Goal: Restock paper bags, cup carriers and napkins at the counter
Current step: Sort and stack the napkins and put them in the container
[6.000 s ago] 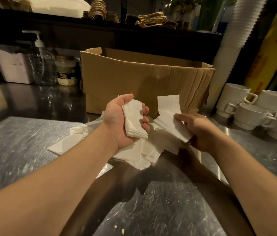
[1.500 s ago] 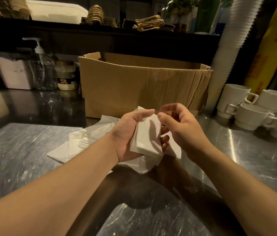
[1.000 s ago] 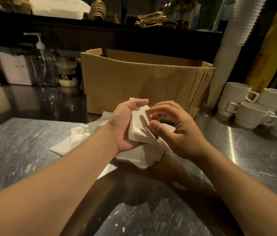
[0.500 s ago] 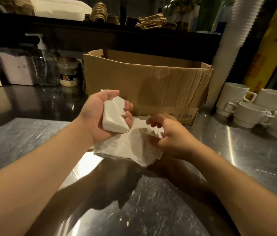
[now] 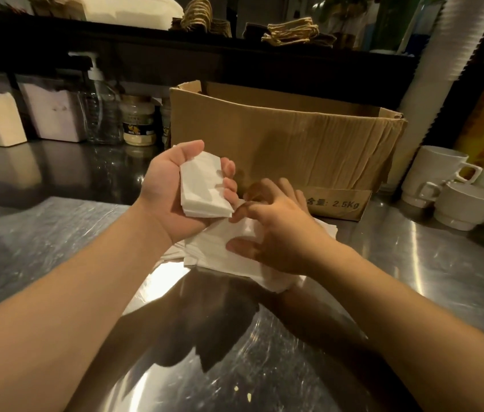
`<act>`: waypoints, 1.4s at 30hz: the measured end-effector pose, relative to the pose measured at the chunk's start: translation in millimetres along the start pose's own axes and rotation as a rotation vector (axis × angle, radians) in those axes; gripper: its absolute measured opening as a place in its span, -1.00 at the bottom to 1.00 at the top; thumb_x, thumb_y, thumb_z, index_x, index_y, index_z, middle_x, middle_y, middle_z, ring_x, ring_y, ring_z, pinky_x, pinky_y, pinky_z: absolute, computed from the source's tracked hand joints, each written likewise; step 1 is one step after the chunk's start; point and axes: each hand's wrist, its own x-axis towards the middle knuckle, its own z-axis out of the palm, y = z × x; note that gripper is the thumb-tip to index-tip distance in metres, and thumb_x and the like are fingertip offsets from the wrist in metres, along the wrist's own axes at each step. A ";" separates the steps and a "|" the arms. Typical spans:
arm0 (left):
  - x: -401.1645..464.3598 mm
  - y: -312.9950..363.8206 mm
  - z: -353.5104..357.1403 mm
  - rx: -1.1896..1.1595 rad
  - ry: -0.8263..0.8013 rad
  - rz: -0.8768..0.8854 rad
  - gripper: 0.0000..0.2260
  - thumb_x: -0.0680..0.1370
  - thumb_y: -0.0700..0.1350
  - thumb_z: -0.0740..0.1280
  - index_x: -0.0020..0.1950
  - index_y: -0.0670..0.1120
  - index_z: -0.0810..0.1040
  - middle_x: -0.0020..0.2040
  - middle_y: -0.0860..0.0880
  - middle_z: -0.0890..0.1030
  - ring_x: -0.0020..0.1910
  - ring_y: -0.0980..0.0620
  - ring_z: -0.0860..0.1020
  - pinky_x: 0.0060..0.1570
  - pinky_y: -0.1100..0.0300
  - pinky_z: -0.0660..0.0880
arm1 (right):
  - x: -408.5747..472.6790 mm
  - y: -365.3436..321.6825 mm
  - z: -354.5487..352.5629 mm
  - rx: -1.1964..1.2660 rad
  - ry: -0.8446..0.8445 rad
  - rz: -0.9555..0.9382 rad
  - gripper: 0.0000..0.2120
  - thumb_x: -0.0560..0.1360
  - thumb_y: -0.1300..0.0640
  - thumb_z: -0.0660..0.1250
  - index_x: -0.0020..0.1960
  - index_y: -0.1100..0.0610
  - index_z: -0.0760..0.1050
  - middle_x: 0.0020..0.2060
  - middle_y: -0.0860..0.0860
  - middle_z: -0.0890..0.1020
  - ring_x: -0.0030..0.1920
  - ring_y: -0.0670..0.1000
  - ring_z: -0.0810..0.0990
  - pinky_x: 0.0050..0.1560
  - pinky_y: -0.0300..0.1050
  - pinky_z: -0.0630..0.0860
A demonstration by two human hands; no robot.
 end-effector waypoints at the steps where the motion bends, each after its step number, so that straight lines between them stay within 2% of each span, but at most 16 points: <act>1: -0.1 -0.2 0.1 0.004 -0.001 0.000 -0.62 0.54 0.09 0.28 0.25 -0.12 0.47 -0.07 -0.09 0.56 -0.23 0.00 0.50 -0.19 0.17 0.51 | -0.7 -0.2 3.5 0.001 0.048 -0.027 -0.59 0.45 -0.36 0.38 0.25 -0.25 0.56 0.34 -0.13 0.32 0.33 -0.01 0.11 0.46 0.14 0.12; 6: 2.2 -1.7 -1.2 0.007 0.024 0.006 -0.62 0.56 0.09 0.27 0.25 -0.12 0.47 -0.08 -0.10 0.56 -0.23 -0.01 0.49 -0.13 0.16 0.47 | -1.7 -3.8 14.9 -0.007 -0.005 -0.082 -0.46 0.47 -0.40 0.32 0.38 -0.22 0.50 0.36 -0.18 0.43 0.30 -0.06 0.21 0.35 0.04 0.11; 10: 3.6 -1.1 -1.3 -0.008 0.003 -0.002 -0.62 0.54 0.08 0.28 0.27 -0.11 0.45 -0.07 -0.10 0.56 -0.23 0.00 0.48 -0.13 0.16 0.45 | -0.5 3.1 24.0 -0.051 0.132 -0.172 -0.73 0.60 -0.17 0.28 0.26 -0.23 0.60 0.17 -0.13 0.64 0.20 0.03 0.49 0.19 0.11 0.24; 13: 3.1 0.0 -0.6 -0.013 0.002 -0.002 -0.60 0.50 0.08 0.30 0.26 -0.10 0.46 -0.07 -0.09 0.57 -0.24 0.01 0.49 -0.18 0.18 0.49 | -2.7 13.6 20.2 0.024 0.198 -0.166 -0.80 0.62 -0.10 0.28 0.12 -0.15 0.66 0.05 -0.15 0.66 0.13 -0.01 0.50 0.16 0.09 0.24; 15: 2.4 1.9 -1.7 -0.025 -0.007 0.007 -0.60 0.49 0.08 0.31 0.24 -0.11 0.47 -0.08 -0.08 0.56 -0.25 0.01 0.49 -0.23 0.18 0.52 | -6.7 20.5 13.3 0.246 0.171 -0.110 -0.85 0.61 -0.07 0.30 -0.01 -0.07 0.63 -0.06 -0.20 0.61 0.04 -0.12 0.48 0.17 0.01 0.32; 16: 2.1 2.8 -2.5 -0.037 -0.016 0.008 -0.60 0.49 0.09 0.30 0.23 -0.11 0.47 -0.08 -0.08 0.56 -0.25 0.01 0.49 -0.23 0.18 0.53 | -9.4 20.7 7.3 0.431 0.179 -0.069 -0.84 0.60 -0.03 0.29 -0.05 -0.02 0.60 -0.13 -0.19 0.60 -0.03 -0.13 0.51 0.10 -0.04 0.42; 18: 2.3 4.2 -3.7 -0.056 -0.025 0.014 -0.61 0.50 0.10 0.29 0.22 -0.11 0.46 -0.08 -0.06 0.55 -0.25 0.01 0.49 -0.22 0.18 0.53 | -12.7 21.0 -5.9 0.868 0.237 0.044 -0.79 0.63 0.08 0.27 -0.13 0.08 0.59 -0.24 -0.08 0.63 -0.17 -0.07 0.58 -0.12 -0.10 0.54; 20: 3.3 4.9 -5.1 -0.052 -0.015 0.045 -0.61 0.54 0.12 0.26 0.23 -0.11 0.45 -0.08 -0.07 0.55 -0.24 0.01 0.50 -0.20 0.18 0.53 | -11.1 22.0 -18.0 1.121 0.201 0.253 -0.75 0.64 0.14 0.27 -0.18 0.12 0.61 -0.29 -0.02 0.64 -0.23 -0.01 0.59 -0.20 -0.14 0.51; 22: 4.8 5.1 -6.3 -0.055 -0.002 0.078 -0.62 0.57 0.13 0.24 0.23 -0.11 0.44 -0.08 -0.07 0.55 -0.24 0.01 0.51 -0.20 0.18 0.54 | -8.7 26.5 -22.5 1.058 0.093 0.446 -0.78 0.63 0.09 0.30 -0.13 0.08 0.65 -0.26 -0.01 0.68 -0.25 -0.01 0.60 -0.23 -0.12 0.51; 24: 5.7 4.7 -6.8 -0.087 0.007 0.090 -0.62 0.57 0.14 0.24 0.24 -0.12 0.44 -0.08 -0.07 0.54 -0.24 0.01 0.51 -0.22 0.18 0.54 | -5.7 38.6 -15.0 0.775 0.041 0.487 -0.90 0.61 0.02 0.37 -0.02 -0.02 0.65 -0.14 -0.02 0.70 -0.14 -0.06 0.65 -0.16 -0.12 0.60; 26: 6.2 4.0 -6.7 -0.103 0.025 0.097 -0.62 0.57 0.13 0.25 0.23 -0.11 0.45 -0.09 -0.07 0.55 -0.25 0.01 0.51 -0.23 0.18 0.53 | -5.6 47.4 -6.2 0.425 0.025 0.411 -0.88 0.56 0.01 0.42 0.10 -0.09 0.59 0.09 -0.06 0.64 0.19 0.00 0.59 0.16 0.02 0.61; 28: 6.5 2.4 -6.2 -0.098 0.040 0.097 -0.63 0.56 0.13 0.25 0.22 -0.12 0.46 -0.09 -0.07 0.55 -0.25 0.01 0.51 -0.22 0.18 0.53 | -8.5 45.6 -9.9 0.318 -0.031 0.306 -0.77 0.52 0.02 0.47 0.14 -0.17 0.56 0.24 -0.14 0.52 0.45 0.02 0.35 0.40 0.11 0.44; 32: 7.1 -1.4 -5.5 -0.062 0.052 0.085 -0.63 0.57 0.13 0.24 0.20 -0.13 0.47 -0.10 -0.08 0.54 -0.26 0.01 0.51 -0.21 0.19 0.52 | -16.8 39.0 -23.0 0.288 -0.283 0.007 -0.65 0.42 -0.04 0.54 0.15 -0.29 0.57 0.19 -0.35 0.43 0.37 -0.14 0.27 0.46 0.13 0.29; 34: 7.1 -2.6 -5.0 -0.049 0.054 0.079 -0.63 0.56 0.12 0.24 0.19 -0.13 0.47 -0.11 -0.08 0.54 -0.27 0.01 0.51 -0.21 0.19 0.52 | -18.7 36.9 -23.2 0.265 -0.390 -0.036 -0.57 0.39 -0.05 0.56 0.20 -0.32 0.57 0.19 -0.41 0.42 0.33 -0.22 0.26 0.48 0.08 0.24; 38: 6.8 -4.1 -3.5 -0.055 0.054 0.070 -0.63 0.55 0.11 0.26 0.21 -0.13 0.47 -0.11 -0.08 0.55 -0.27 0.00 0.51 -0.23 0.19 0.53 | -16.5 35.3 -24.9 0.287 -0.457 -0.037 -0.50 0.40 0.02 0.56 0.27 -0.31 0.55 0.26 -0.39 0.41 0.34 -0.26 0.28 0.46 -0.11 0.28; 42: 6.3 -5.3 -1.9 -0.047 0.067 0.068 -0.64 0.55 0.12 0.26 0.20 -0.11 0.47 -0.13 -0.08 0.56 -0.28 0.01 0.51 -0.25 0.19 0.54 | -17.7 37.1 -24.5 0.268 -0.449 -0.074 -0.56 0.45 0.05 0.53 0.25 -0.30 0.57 0.27 -0.37 0.44 0.35 -0.24 0.33 0.43 -0.16 0.33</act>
